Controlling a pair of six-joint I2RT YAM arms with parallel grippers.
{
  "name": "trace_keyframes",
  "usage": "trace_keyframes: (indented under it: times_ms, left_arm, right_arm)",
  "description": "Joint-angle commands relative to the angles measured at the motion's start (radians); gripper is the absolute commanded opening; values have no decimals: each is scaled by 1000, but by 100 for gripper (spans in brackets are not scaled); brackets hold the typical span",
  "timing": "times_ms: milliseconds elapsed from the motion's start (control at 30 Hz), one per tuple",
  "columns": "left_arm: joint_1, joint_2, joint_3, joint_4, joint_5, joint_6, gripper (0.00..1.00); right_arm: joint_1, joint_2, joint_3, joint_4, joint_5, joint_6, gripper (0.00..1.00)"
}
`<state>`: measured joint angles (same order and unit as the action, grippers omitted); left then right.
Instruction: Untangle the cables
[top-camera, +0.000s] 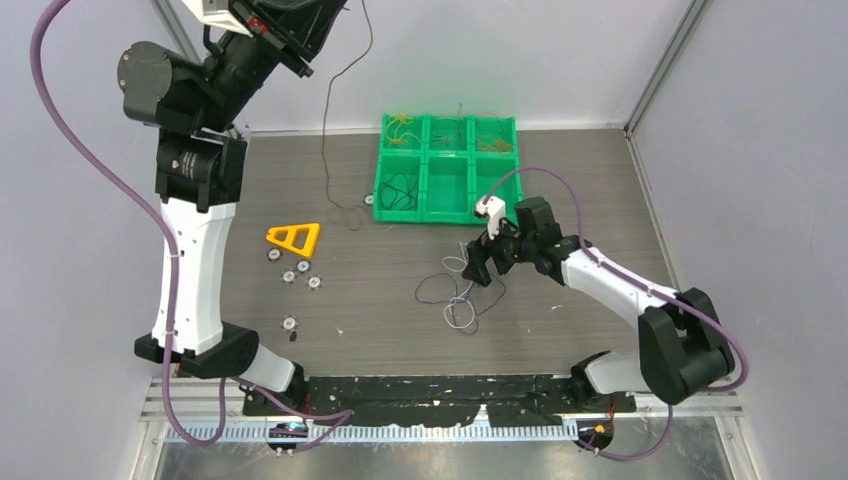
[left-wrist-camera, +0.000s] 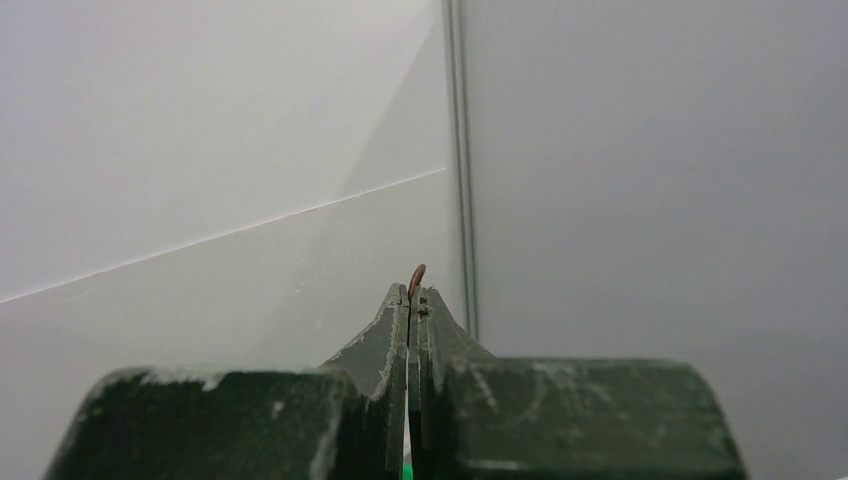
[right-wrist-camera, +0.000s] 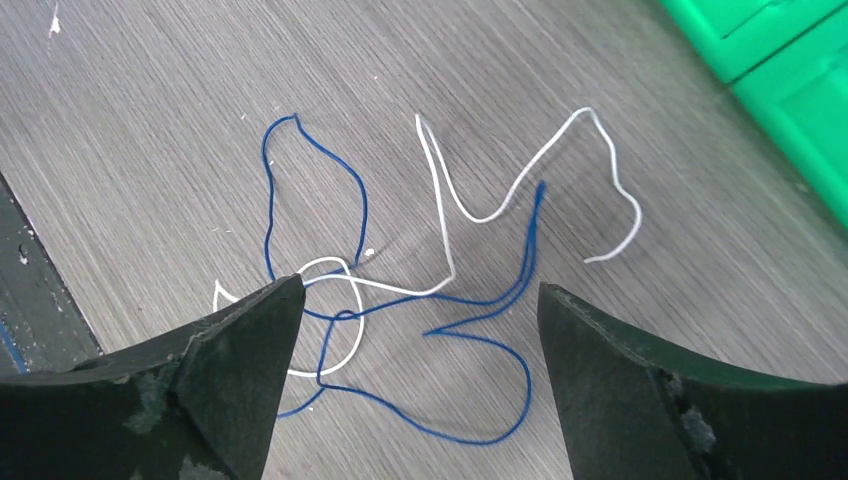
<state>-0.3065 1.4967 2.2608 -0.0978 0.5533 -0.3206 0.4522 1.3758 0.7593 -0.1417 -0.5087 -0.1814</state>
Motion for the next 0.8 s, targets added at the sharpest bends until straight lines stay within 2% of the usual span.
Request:
trace_keyframes:
  times_ms: [0, 167, 233, 367, 533, 767]
  left_arm:
    - [17, 4, -46, 30, -36, 68, 0]
    - [38, 8, -174, 90, -55, 126, 0]
    - [55, 25, -188, 111, -62, 120, 0]
    - [78, 75, -190, 165, -49, 82, 0]
    - [81, 170, -168, 246, 68, 57, 0]
    - [80, 289, -152, 280, 72, 63, 0]
  right_arm:
    - [-11, -115, 54, -47, -31, -13, 94]
    - [-17, -141, 112, -139, 0, -33, 99]
    - [-25, -146, 133, -163, 15, -35, 98]
    - [-53, -151, 166, -204, 42, -58, 95]
    - [-115, -128, 249, -249, 101, -108, 95]
    - [-257, -92, 363, -308, 91, -92, 95]
